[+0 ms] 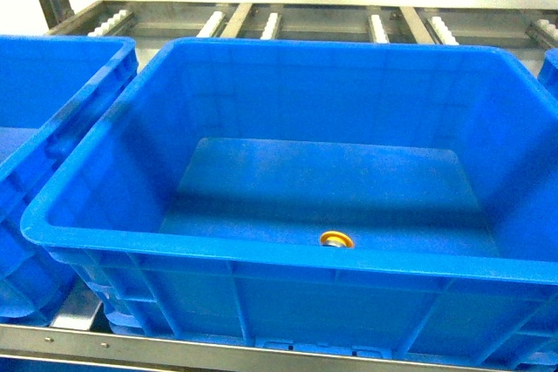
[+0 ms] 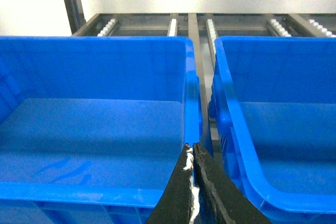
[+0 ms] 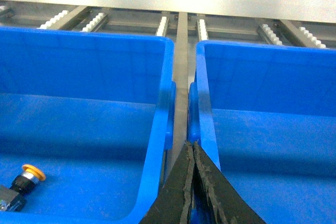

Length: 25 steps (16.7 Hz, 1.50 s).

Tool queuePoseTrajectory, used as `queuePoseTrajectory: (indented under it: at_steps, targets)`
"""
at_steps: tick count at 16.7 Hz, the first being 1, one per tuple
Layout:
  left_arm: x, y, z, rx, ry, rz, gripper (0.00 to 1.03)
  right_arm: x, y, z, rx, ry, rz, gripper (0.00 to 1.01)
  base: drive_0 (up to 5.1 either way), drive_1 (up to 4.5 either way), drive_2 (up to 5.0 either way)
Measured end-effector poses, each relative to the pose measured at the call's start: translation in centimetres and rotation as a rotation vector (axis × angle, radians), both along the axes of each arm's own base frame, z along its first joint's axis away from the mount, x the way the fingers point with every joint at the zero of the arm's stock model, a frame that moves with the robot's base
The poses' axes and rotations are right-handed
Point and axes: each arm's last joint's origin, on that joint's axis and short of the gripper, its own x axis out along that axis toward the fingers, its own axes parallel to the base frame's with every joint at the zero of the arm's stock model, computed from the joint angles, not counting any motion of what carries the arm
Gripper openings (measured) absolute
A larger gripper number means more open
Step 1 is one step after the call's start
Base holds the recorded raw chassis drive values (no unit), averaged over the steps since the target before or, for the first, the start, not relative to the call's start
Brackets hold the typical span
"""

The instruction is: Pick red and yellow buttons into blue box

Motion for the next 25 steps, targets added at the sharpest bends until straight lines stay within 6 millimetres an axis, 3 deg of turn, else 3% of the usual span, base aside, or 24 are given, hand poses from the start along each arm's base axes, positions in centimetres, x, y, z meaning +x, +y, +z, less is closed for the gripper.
queuePoseTrajectory:
  at_steps: [10, 20, 21, 25]
  targets:
    - [-2.4, -0.1, 0.9, 0.000, -0.037, -0.017, 0.02, -3.2, 0.1, 0.7, 0.000, -0.024, 0.007, 0.02, 0.0, 0.00, 0.0]
    - [-4.4, -0.1, 0.1, 0.000, 0.023, -0.017, 0.02, -4.9, 0.1, 0.8, 0.000, -0.027, 0.007, 0.02, 0.0, 0.00, 0.0]
    - [-4.6, -0.1, 0.8, 0.001, -0.045, -0.017, 0.02, -5.0, 0.1, 0.8, 0.000, -0.027, 0.006, 0.02, 0.0, 0.00, 0.0]
    - [-4.6, -0.1, 0.6, 0.000, -0.027, -0.017, 0.02, -6.0, 0.1, 0.2, 0.000, 0.014, 0.008, 0.02, 0.0, 0.00, 0.0]
